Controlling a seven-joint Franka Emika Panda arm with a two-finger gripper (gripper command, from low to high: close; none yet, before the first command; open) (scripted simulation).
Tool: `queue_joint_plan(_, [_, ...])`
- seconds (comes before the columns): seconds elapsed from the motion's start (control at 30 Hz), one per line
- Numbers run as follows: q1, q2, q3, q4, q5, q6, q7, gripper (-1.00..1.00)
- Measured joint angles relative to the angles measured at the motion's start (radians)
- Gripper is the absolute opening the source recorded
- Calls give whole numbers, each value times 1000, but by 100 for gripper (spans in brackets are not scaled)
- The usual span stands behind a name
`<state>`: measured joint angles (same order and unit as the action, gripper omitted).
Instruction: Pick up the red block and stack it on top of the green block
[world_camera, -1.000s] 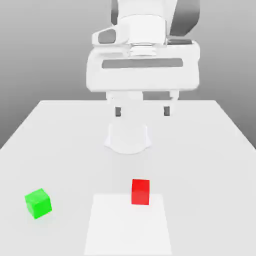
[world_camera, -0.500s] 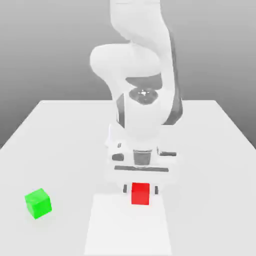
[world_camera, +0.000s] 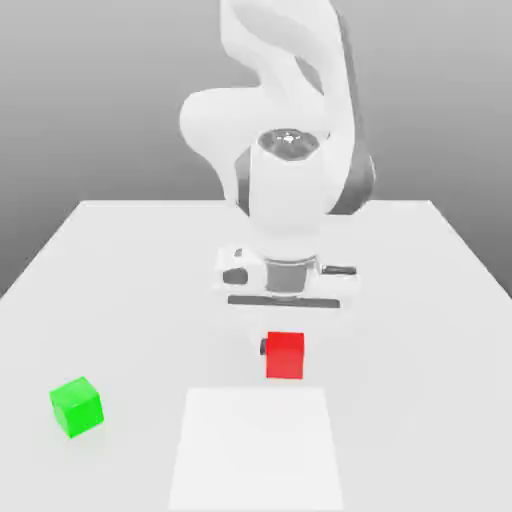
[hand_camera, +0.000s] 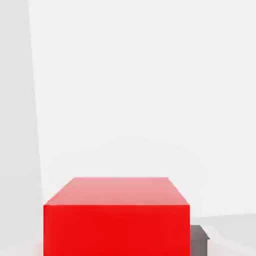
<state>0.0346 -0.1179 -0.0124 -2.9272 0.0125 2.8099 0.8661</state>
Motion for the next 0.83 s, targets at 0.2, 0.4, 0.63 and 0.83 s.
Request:
queue_joint_plan(0.2, [-123,43,-147,117,-9,-74,-258,-100])
queue_joint_plan(0.4, [-300,92,-258,238,-12,-147,-527,-100])
queue_joint_plan(0.63, [-392,277,-228,297,99,-28,-720,-100])
queue_joint_plan(0.83, [-399,304,-216,299,118,-4,-734,100])
